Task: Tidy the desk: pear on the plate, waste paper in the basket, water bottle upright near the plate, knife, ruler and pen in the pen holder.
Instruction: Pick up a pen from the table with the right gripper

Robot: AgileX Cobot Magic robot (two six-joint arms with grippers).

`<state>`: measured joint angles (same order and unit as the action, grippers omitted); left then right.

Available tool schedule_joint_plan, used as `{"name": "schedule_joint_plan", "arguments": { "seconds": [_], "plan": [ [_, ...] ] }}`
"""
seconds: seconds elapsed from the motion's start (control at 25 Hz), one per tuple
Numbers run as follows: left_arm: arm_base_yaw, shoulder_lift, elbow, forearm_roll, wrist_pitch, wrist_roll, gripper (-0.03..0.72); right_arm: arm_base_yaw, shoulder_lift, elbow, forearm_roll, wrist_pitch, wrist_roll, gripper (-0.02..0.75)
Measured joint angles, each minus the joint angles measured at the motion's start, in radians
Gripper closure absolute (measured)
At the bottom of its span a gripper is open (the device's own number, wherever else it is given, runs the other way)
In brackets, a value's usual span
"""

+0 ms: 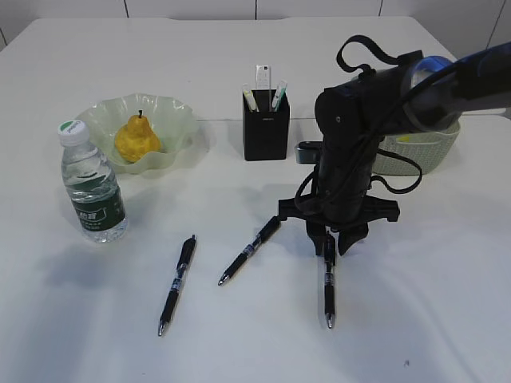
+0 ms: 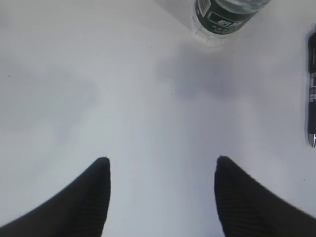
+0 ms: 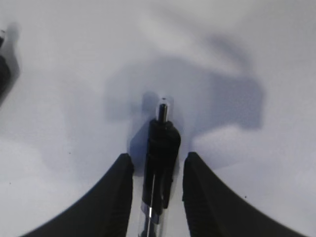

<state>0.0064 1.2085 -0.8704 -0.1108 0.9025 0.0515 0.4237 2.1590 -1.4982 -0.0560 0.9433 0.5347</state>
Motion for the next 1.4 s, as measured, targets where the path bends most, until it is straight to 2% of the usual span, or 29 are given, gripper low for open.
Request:
{"name": "schedule_joint_plan", "arguments": {
  "seconds": [1.28,1.4],
  "plan": [
    [0.0,0.0,0.0,0.0,0.0,0.0,0.223,0.0,0.014,0.0,0.0,0.004,-0.03,0.475],
    [0.0,0.0,0.0,0.0,0.0,0.0,0.223,0.0,0.014,0.0,0.0,0.004,-0.032,0.512]
  ]
}}
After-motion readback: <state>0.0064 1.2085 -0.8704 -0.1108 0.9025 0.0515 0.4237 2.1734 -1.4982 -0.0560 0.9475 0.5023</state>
